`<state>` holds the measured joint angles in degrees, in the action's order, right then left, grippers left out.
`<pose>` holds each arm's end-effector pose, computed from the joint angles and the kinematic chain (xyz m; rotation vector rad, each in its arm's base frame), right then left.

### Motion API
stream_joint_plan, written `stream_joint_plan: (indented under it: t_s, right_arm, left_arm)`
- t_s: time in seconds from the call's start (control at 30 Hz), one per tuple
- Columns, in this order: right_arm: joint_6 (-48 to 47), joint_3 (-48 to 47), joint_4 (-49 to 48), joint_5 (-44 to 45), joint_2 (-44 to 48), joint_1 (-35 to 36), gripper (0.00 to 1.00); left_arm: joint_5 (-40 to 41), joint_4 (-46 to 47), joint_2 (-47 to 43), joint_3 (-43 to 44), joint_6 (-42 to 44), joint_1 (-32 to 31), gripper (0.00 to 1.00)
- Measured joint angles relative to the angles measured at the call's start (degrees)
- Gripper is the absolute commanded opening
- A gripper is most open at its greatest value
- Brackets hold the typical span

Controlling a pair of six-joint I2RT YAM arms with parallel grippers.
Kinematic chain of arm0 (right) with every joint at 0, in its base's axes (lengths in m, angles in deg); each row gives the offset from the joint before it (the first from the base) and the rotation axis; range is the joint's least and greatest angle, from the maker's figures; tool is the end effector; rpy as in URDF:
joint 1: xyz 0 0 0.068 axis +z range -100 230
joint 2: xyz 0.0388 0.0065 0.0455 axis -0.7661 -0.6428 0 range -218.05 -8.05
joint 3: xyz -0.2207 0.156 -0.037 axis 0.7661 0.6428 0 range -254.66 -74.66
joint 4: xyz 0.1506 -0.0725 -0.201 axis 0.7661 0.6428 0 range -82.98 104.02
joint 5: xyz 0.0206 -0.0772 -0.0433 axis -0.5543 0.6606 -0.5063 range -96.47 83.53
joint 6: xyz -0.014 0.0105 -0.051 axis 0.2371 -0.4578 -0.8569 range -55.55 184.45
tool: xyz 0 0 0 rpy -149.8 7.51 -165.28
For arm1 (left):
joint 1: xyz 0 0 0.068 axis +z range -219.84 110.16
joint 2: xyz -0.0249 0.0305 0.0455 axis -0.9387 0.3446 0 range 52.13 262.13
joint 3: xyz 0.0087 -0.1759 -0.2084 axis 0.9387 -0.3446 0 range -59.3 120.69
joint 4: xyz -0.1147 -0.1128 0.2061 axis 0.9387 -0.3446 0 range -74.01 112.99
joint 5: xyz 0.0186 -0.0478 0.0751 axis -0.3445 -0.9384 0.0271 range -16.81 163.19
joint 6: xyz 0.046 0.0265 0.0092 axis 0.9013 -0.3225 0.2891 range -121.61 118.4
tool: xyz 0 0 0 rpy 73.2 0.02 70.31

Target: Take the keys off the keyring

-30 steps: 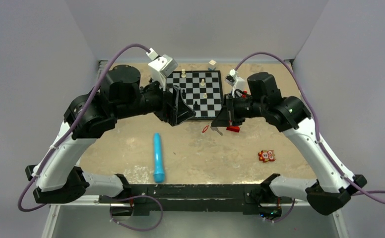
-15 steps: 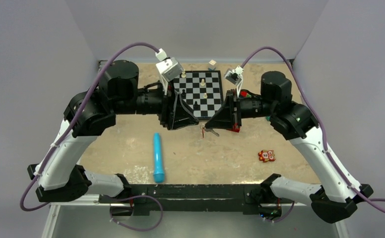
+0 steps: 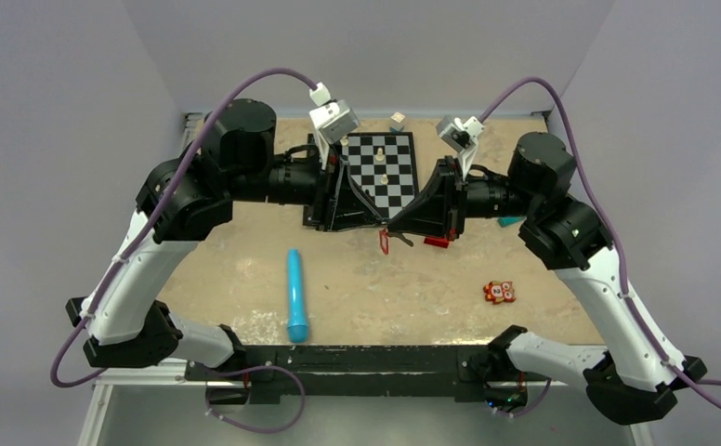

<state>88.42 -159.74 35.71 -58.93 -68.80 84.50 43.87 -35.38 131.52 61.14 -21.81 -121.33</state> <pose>0.1363 0.1279 0.4921 -0.9209 1.6073 1.4871 0.1215 -0.1807 0.5480 0.9205 1.8432 -1.3007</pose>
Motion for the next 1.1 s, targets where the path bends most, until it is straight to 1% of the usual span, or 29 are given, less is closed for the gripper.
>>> stream_joint_plan:
  t_s: [0.13,0.7,0.73,0.83,0.87,0.97,1.1]
  right_arm:
    - [-0.1,-0.3,0.0,0.2,0.0,0.0,0.0]
    - [0.0,-1.0,-0.9,0.5,-0.8,0.0,0.0]
    - [0.0,-1.0,-1.0,0.5,-0.8,0.0,0.0]
    - [0.0,-1.0,-1.1,0.6,-0.8,0.0,0.0]
    - [0.0,-1.0,-1.1,0.8,-0.8,0.0,0.0]
    - [0.0,-1.0,-1.1,1.5,-0.8,0.0,0.0]
    - [0.0,-1.0,-1.1,1.8,-0.7,0.0,0.0]
  left_arm:
    - [-0.9,0.0,0.3,0.0,-0.2,0.0,0.28]
    - [-3.0,0.6,0.4,-1.7,-1.7,0.0,0.23]
    - [-3.0,0.5,0.5,-1.7,-1.7,0.0,0.24]
    - [-2.9,0.6,0.5,-1.7,-1.7,0.0,0.37]
    - [-2.8,0.7,0.5,-1.7,-1.8,0.0,0.39]
    - [-2.4,1.5,0.4,-1.7,-1.9,0.0,0.41]
    - [-0.3,2.3,-0.4,-1.7,-1.9,0.0,0.42]
